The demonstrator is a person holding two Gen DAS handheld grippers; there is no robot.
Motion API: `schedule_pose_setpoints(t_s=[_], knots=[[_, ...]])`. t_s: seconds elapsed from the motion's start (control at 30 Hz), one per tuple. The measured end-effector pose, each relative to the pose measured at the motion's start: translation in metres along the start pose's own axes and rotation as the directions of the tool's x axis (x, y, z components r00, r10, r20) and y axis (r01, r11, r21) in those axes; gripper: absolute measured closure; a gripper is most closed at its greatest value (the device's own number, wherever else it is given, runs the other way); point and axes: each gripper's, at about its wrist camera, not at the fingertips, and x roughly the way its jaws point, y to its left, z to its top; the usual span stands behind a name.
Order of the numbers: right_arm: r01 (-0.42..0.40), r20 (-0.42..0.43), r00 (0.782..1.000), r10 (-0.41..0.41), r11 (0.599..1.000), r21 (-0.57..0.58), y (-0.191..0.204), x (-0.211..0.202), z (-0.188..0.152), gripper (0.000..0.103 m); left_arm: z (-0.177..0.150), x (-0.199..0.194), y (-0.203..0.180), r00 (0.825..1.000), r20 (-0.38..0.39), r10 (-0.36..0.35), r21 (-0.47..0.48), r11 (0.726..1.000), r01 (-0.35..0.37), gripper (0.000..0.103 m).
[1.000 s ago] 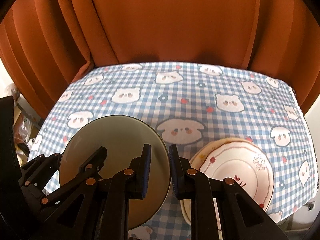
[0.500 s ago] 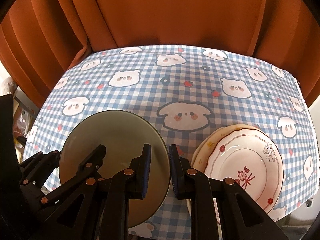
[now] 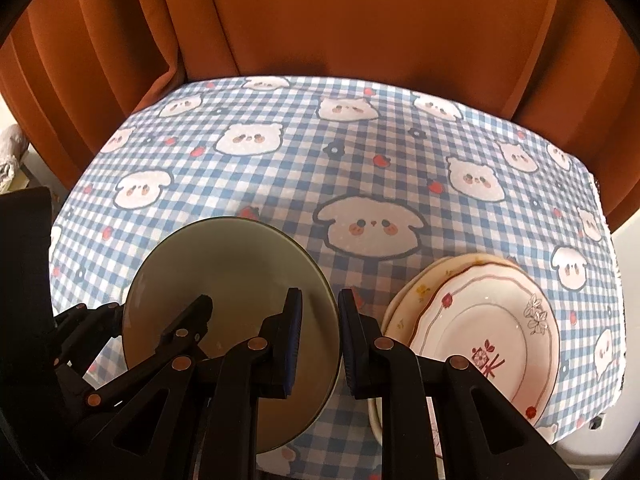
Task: Organize plates and bowls
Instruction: 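Carry the bowl with both tools toward the nested bowls by the plates, then lower the bowl into the nested bowls and open both tools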
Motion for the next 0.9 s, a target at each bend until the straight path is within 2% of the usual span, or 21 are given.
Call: schedule_pose_setpoints(t_s=[0.37,0.47,0.53,0.57,0.63,0.67,0.77,0.9], knots=[[-0.057,0.016,0.998,0.056,0.997,0.045,-0.01,0.004,-0.011,0.081,-0.001,-0.001,-0.011,0.995,0.032,0.09,0.058,0.994,-0.092,0.07],[-0.08,0.011,0.997,0.08,0.994,0.076,-0.013,0.007,-0.012,0.081,-0.001,0.0,-0.011,0.995,0.018,0.094,0.067,0.993,-0.095,0.068],[-0.095,-0.001,0.995,0.096,0.99,0.102,-0.016,0.009,-0.013,0.081,-0.001,-0.001,-0.009,0.997,0.001,0.073,0.058,0.996,-0.073,0.066],[-0.1,-0.006,0.995,0.102,0.989,0.111,-0.017,0.01,-0.013,0.081,-0.001,-0.001,-0.008,0.998,-0.008,0.056,0.054,0.997,-0.056,0.063],[-0.107,-0.016,0.994,0.11,0.986,0.125,-0.018,0.01,-0.013,0.081,-0.001,0.0,-0.006,0.999,-0.019,0.031,0.049,0.998,-0.03,0.049],[-0.108,-0.021,0.994,0.112,0.986,0.13,-0.019,0.01,-0.013,0.081,-0.001,0.0,-0.006,0.999,-0.023,0.024,0.046,0.999,-0.023,0.037],[-0.11,-0.037,0.993,0.116,0.982,0.151,-0.02,0.011,-0.012,0.081,0.001,0.0,0.0,1.0,-0.03,-0.007,0.034,0.999,0.008,0.03],[-0.108,-0.055,0.991,0.121,0.975,0.193,-0.023,0.014,-0.009,0.081,0.004,0.005,0.011,0.995,-0.05,-0.087,0.012,0.996,0.088,0.022]])
